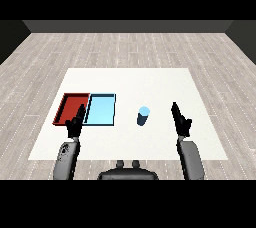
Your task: Pick the blue can and put it in the blue box
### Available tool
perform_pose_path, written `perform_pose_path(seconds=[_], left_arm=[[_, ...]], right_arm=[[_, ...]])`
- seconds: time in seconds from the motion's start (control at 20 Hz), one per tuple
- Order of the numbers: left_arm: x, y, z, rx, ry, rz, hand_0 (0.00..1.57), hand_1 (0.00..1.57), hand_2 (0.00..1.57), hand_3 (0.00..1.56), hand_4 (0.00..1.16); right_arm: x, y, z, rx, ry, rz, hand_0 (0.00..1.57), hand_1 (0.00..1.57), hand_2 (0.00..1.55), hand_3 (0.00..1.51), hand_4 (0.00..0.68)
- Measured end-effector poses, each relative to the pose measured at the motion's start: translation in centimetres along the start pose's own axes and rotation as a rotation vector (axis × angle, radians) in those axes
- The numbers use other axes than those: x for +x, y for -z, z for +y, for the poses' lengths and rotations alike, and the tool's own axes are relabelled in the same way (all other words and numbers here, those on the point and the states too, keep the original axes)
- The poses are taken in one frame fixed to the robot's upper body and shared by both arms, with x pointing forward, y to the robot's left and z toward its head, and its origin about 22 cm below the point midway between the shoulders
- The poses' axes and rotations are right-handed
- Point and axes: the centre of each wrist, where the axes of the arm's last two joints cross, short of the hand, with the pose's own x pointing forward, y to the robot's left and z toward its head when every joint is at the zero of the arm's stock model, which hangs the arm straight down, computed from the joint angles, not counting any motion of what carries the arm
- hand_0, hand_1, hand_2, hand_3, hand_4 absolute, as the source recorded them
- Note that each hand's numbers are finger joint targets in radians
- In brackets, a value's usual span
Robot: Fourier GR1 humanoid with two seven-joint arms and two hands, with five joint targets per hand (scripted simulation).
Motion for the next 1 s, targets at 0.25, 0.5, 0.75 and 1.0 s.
perform_pose_path(seconds=[0.25,0.5,0.75,1.0], left_arm=[[-0.1,0.0,-0.6,-0.032,-0.007,-0.004,0.0,0.0,0.0,0.0,0.0],[1.7,0.1,-1.7,-0.043,-0.127,-0.264,0.0,0.0,0.0,0.0,0.0],[1.0,-0.2,-1.3,-0.049,-0.195,-0.411,0.0,0.0,0.0,0.0,0.0],[0.7,0.1,-1.8,-0.044,-0.211,-0.458,0.0,0.0,0.0,0.0,0.0]], right_arm=[[0.1,0.8,0.2,0.025,0.013,-0.017,0.0,0.0,0.0,0.0,0.0],[1.9,1.6,1.0,0.091,0.157,-0.198,0.0,0.0,0.0,0.0,0.0],[1.4,2.0,0.6,0.13,0.231,-0.287,0.0,0.0,0.0,0.0,0.0],[0.5,1.6,0.5,0.137,0.257,-0.313,0.0,0.0,0.0,0.0,0.0]])
